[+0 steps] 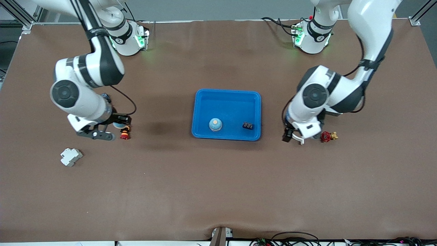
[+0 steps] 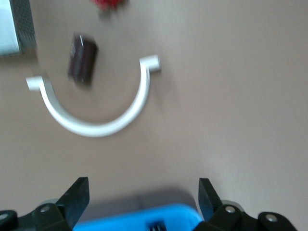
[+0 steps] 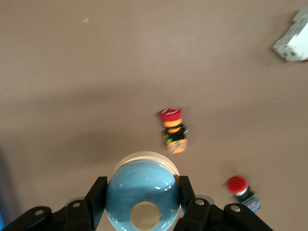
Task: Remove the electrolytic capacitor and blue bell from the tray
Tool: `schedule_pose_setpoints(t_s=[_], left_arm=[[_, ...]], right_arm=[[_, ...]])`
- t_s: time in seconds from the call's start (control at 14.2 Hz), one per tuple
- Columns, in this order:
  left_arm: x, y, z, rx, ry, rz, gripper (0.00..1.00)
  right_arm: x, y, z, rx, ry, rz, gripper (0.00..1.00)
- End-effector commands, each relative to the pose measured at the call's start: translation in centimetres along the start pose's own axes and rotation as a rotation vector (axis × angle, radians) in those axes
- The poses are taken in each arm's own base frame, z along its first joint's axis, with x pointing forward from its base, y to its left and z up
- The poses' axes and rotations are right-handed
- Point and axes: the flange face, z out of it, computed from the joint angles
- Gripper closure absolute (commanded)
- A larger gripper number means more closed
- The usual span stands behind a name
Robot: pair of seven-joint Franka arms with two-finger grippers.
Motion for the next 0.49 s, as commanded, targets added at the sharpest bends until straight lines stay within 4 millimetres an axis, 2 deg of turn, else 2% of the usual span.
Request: schedule_pose_setpoints(t_s=[0.0,0.14,0.21,0.42], left_arm=[[-5.3,1.8,0.8,-0.004,-0.028,-0.061,0.00],[-8.0,2.4,2.0,-0.013,-0.062,-0.096,0.00],[-9.3,2.3,2.8,-0.019,-0.075,-0.111,0.00],[-10.9,2.2,5.6,-0.023,-0.064,-0.142,0.00]], right_arm=[[0.0,4.9,2.3,0.012,0.041,-0.066,1.00],[-0.2,8.2,5.3,0.023,0.070,-0.098,1.00],[-0.4,9.2,6.6,0.025,0.084,-0.111,1.00],[-0.7,11.6,9.0,0.032,0.136,-0.123,1.00]])
